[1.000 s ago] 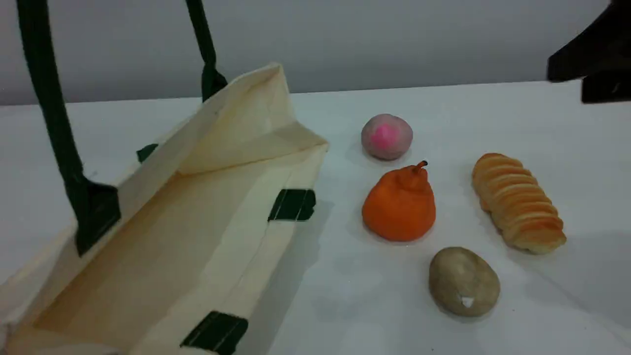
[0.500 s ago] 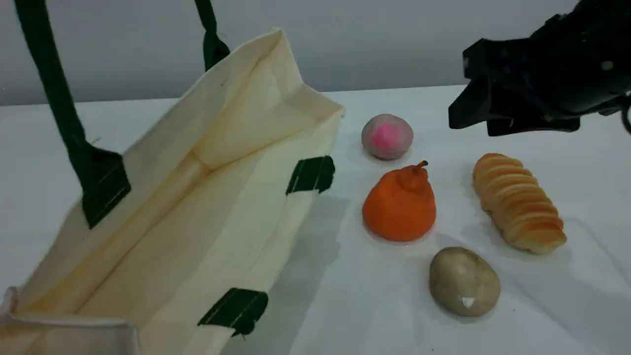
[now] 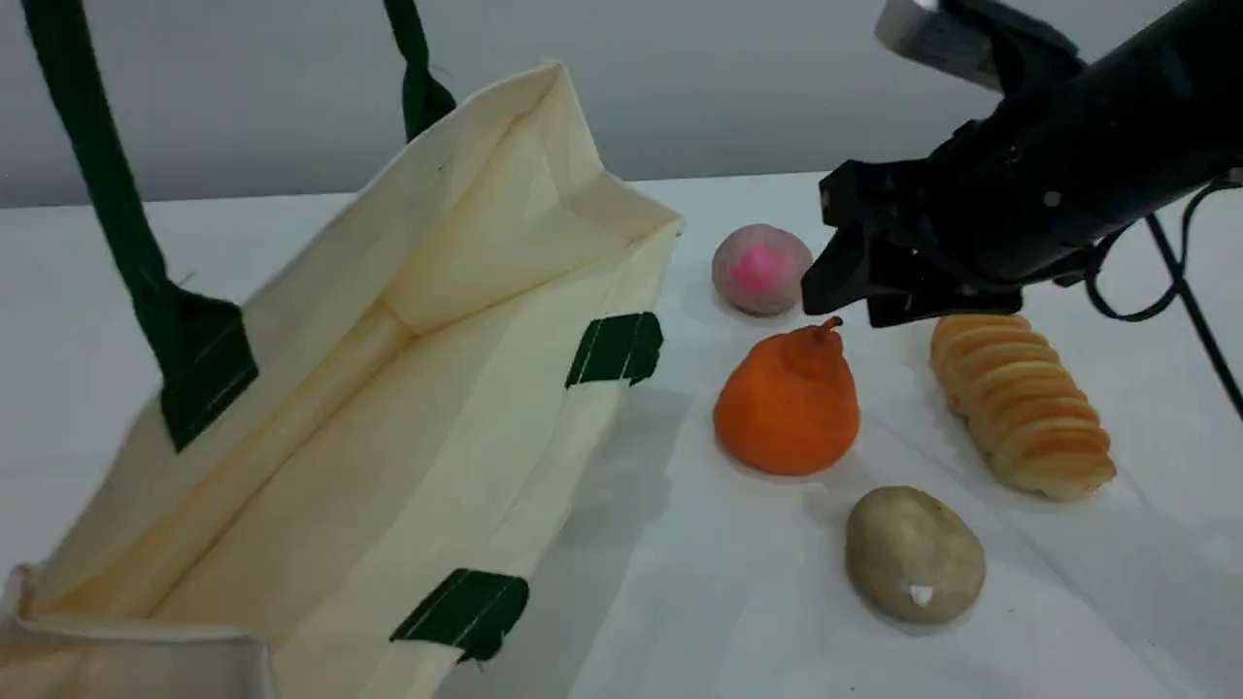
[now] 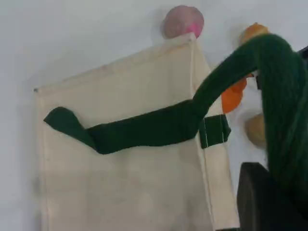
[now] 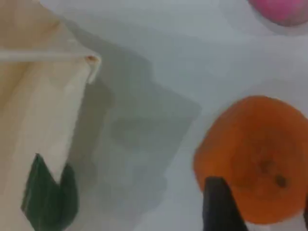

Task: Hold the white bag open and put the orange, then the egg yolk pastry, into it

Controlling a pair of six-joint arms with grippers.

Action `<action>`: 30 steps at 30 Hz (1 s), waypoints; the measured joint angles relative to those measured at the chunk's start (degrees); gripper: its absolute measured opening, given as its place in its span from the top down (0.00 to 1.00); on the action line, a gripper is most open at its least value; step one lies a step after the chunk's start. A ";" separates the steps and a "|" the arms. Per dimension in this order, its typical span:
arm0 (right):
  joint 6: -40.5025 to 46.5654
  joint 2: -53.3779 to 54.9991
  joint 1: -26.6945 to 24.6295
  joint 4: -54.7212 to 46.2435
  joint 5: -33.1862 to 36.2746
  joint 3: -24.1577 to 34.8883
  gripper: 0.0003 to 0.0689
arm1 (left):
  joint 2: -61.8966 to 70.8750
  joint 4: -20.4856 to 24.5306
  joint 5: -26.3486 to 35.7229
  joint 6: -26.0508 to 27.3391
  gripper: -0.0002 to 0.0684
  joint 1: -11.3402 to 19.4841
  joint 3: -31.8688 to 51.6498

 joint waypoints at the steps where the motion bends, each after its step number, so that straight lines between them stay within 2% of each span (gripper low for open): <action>1: 0.00 0.52 0.00 0.21 0.44 -0.37 0.51 | 0.00 0.00 0.00 0.00 0.89 0.00 0.00; 15: -0.26 5.87 0.00 1.04 -0.77 -4.47 0.51 | 0.00 -0.10 0.05 -0.06 0.89 0.00 0.00; 22: -3.96 7.02 0.00 1.12 -2.35 -4.60 0.51 | 0.00 -0.10 0.12 -0.13 0.89 0.00 0.00; 30: -4.88 10.34 0.00 1.31 -1.60 -5.43 0.42 | 0.03 -0.10 0.12 -0.26 0.89 0.00 0.00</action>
